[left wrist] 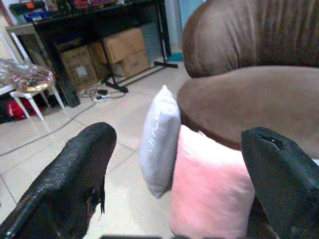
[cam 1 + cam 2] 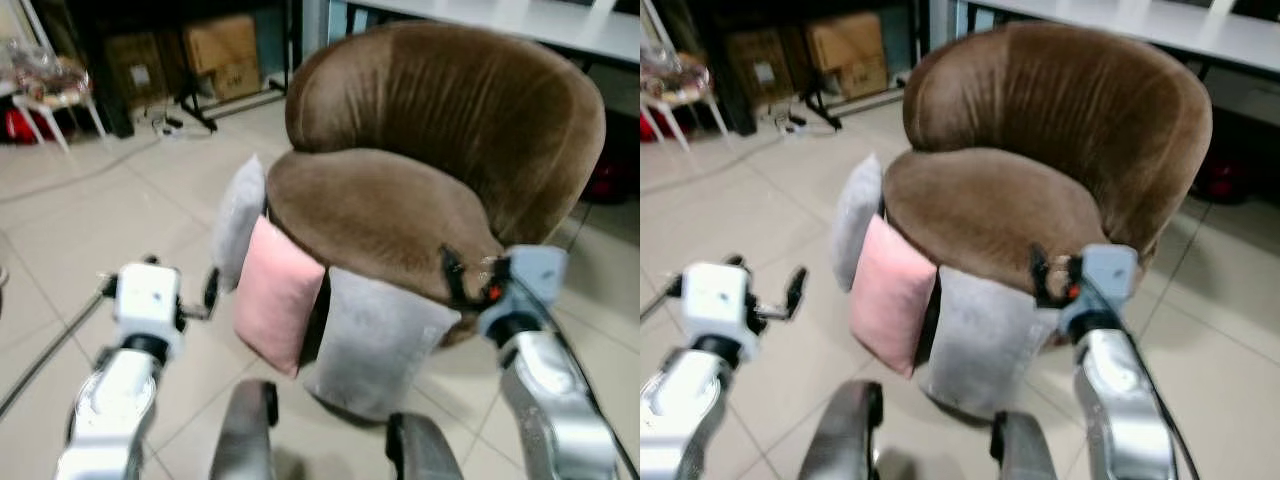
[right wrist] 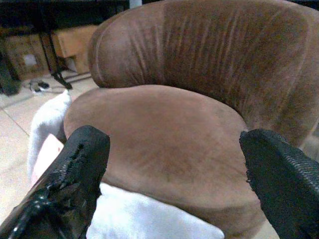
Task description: Move the pillow to the sofa from floor
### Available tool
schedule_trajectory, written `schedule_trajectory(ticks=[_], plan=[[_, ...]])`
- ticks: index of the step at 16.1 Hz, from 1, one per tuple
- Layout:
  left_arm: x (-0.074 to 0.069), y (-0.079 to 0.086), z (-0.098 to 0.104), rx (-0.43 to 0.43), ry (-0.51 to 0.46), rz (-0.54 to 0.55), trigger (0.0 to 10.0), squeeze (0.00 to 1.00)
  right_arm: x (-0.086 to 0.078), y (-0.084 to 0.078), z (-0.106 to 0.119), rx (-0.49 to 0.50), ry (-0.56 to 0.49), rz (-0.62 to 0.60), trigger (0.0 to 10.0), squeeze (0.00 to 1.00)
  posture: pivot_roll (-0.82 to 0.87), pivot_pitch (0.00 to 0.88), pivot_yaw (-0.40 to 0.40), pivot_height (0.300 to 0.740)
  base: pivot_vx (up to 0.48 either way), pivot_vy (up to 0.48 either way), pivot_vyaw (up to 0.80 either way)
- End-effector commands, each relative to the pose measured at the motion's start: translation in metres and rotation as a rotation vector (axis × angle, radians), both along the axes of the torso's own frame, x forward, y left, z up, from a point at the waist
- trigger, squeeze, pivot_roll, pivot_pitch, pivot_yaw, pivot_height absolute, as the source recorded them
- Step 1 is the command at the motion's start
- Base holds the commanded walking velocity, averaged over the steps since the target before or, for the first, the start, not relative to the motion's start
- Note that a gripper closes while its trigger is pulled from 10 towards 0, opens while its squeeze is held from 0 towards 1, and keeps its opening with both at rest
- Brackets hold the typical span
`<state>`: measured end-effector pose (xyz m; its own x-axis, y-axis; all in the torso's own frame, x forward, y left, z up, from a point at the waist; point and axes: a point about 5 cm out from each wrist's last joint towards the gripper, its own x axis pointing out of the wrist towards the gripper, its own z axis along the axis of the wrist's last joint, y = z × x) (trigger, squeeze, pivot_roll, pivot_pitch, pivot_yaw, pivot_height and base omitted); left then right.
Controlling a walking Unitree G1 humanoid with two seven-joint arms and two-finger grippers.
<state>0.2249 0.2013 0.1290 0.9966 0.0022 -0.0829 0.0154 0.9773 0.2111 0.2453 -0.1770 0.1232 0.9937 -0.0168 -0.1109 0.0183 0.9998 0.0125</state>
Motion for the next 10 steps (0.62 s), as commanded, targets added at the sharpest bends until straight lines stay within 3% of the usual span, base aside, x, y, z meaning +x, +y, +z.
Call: schedule_trajectory(ticks=[1, 3, 5, 8, 10], plan=[[0.0020, -0.0033, 0.0050, -0.005, -0.022, -0.019, 10.0, 1.00, 0.0016, -0.0064, 0.0067, -0.019, -0.025, -0.033, 10.0, 1.00, -0.05, 0.000, -0.026, 0.607, 0.000, 0.000, 0.00], [0.0026, -0.0023, 0.0050, 0.005, -0.023, -0.017, 10.0, 1.00, 0.0014, -0.0056, 0.0061, -0.005, -0.020, -0.036, 10.0, 1.00, -0.05, 0.000, -0.025, 0.607, 0.000, 0.000, 0.00], [0.0033, -0.0028, 0.0048, 0.011, -0.024, -0.019, 10.0, 1.00, 0.0027, -0.0055, 0.0055, -0.055, -0.023, -0.040, 10.0, 1.00, -0.05, 0.000, -0.026, 0.607, 0.000, 0.000, 0.00], [0.0051, -0.0033, 0.0046, 0.021, -0.020, -0.032, 10.0, 1.00, 0.0045, -0.0124, 0.0032, -0.082, -0.009, -0.106, 10.0, 1.00, -0.05, 0.000, -0.018, 0.607, 0.000, 0.000, 0.75], [0.0055, -0.0034, 0.0042, 0.021, -0.018, -0.033, 10.0, 1.00, 0.0055, -0.0097, 0.0030, -0.076, -0.001, -0.079, 10.0, 1.00, -0.05, 0.000, -0.019, 0.607, 0.000, 0.000, 0.00]])
